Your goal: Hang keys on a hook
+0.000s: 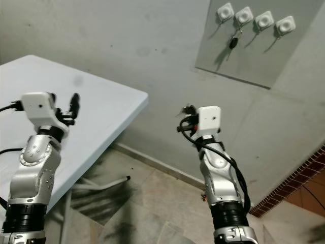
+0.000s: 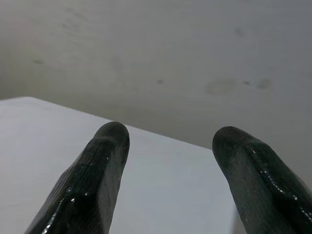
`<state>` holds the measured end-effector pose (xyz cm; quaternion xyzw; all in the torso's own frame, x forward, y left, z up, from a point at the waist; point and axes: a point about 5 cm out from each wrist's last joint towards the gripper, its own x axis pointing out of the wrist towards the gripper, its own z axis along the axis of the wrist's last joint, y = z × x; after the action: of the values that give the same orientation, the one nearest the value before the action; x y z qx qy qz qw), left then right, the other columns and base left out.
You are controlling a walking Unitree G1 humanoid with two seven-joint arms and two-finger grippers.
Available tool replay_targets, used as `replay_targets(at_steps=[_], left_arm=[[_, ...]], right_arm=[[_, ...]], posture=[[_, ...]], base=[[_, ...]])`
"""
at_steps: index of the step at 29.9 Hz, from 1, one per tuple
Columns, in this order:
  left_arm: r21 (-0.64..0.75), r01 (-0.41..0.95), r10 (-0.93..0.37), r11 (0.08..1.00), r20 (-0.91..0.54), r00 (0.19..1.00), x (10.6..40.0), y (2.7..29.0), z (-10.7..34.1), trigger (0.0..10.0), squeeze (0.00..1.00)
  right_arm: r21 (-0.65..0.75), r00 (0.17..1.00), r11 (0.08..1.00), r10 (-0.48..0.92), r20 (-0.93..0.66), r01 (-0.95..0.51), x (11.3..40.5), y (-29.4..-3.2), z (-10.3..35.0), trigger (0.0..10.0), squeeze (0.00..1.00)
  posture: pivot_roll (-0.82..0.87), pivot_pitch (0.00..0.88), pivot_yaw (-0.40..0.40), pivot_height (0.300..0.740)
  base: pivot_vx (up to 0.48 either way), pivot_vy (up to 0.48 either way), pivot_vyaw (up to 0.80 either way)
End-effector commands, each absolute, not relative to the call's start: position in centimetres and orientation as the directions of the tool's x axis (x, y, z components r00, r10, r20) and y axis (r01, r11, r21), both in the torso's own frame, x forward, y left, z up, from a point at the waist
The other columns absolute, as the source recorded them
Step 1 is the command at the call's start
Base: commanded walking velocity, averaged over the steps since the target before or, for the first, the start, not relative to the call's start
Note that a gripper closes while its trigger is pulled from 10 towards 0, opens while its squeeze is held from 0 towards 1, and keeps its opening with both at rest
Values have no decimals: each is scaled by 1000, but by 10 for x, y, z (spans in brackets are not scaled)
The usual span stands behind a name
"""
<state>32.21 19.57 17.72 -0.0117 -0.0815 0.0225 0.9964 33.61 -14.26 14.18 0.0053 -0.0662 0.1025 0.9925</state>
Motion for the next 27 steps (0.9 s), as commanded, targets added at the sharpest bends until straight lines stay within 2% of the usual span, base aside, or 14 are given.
replay_targets(at_steps=[1, 22, 27], left_arm=[[-19, -31, 33, 999, 159, 987, 325, 193, 180, 10000, 0], [-29, 25, -21, 999, 133, 991, 320, 178, 170, 10000, 0], [-29, 41, -38, 999, 111, 993, 319, 174, 167, 10000, 0]], right_arm=[[-2, 968, 979, 200, 152, -202, 336, -142, 147, 10000, 0], [-21, 970, 981, 196, 142, -195, 335, -144, 145, 10000, 0], [-6, 982, 991, 135, 132, -135, 335, -148, 145, 10000, 0]], posture=[[-120, 0, -21, 740], [-120, 0, -34, 740], [-121, 0, -37, 740]], base=[[0, 0, -769], [0, 0, -768], [0, 0, 0]])
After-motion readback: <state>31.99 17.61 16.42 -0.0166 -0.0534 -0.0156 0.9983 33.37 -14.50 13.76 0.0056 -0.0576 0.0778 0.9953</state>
